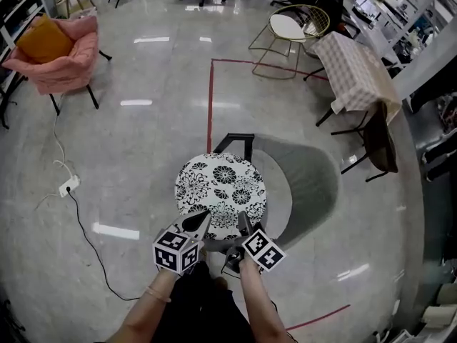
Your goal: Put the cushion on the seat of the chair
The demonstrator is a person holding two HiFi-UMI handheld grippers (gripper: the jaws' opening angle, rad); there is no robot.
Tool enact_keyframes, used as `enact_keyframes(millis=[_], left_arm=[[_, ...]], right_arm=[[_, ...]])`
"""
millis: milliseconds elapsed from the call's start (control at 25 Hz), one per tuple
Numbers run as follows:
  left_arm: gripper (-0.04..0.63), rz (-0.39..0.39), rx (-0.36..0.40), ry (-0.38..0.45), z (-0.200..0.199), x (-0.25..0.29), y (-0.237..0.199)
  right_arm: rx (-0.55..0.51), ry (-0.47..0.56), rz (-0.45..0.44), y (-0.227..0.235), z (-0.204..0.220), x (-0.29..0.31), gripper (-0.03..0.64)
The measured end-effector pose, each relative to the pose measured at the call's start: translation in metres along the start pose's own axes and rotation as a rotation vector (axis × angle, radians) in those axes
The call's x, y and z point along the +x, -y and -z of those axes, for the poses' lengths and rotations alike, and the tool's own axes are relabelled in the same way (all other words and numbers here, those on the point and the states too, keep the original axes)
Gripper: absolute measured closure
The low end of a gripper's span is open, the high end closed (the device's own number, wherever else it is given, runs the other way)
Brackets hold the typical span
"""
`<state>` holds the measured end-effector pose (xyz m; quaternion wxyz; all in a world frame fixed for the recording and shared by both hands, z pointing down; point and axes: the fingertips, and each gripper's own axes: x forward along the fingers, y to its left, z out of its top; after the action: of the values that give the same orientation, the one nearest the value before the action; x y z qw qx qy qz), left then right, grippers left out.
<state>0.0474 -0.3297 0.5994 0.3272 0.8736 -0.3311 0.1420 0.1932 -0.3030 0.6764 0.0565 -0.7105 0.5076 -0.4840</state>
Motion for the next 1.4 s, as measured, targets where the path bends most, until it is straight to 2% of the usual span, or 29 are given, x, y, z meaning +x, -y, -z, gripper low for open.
enact_keyframes(millis=[200, 320, 360, 440, 480, 640, 840, 1040, 1240, 1400], left_arm=[[0.601, -0.003, 0.000, 0.040, -0.021, -0.012, 0.014], [0.601, 0.005, 0.002, 0.071, -0.035, -0.018, 0.025], [0.601, 0.008, 0.006, 0.080, -0.039, -0.020, 0.029], [0.601, 0.015, 0.014, 0.097, -0.048, -0.023, 0.036], [0.601, 0.018, 0.018, 0.105, -0.052, -0.026, 0.039], [0.601, 0.039, 0.042, 0.130, -0.068, -0.035, 0.053], [0.601, 0.067, 0.091, 0.169, -0.081, -0.047, 0.073], [0.601, 0.080, 0.151, 0.209, -0.100, -0.063, 0.089], [0.601, 0.082, 0.196, 0.246, -0.110, -0.076, 0.099], [0.601, 0.082, 0.215, 0.236, -0.106, -0.079, 0.103]], right_arm=[[-0.031, 0.098, -0.088, -0.040, -0.030, -0.027, 0.400], [-0.041, 0.142, -0.168, -0.067, -0.043, -0.043, 0.450], [-0.046, 0.159, -0.184, -0.074, -0.047, -0.049, 0.482], [-0.055, 0.196, -0.206, -0.087, -0.055, -0.061, 0.600], [-0.061, 0.210, -0.227, -0.094, -0.058, -0.066, 0.626], [-0.117, 0.245, -0.363, -0.130, -0.069, -0.090, 0.626], [-0.234, 0.301, -0.451, -0.163, -0.080, -0.118, 0.629], [-0.319, 0.384, -0.485, -0.182, -0.095, -0.144, 0.629], [-0.336, 0.423, -0.498, -0.185, -0.097, -0.162, 0.629], [-0.354, 0.446, -0.486, -0.181, -0.094, -0.171, 0.629]])
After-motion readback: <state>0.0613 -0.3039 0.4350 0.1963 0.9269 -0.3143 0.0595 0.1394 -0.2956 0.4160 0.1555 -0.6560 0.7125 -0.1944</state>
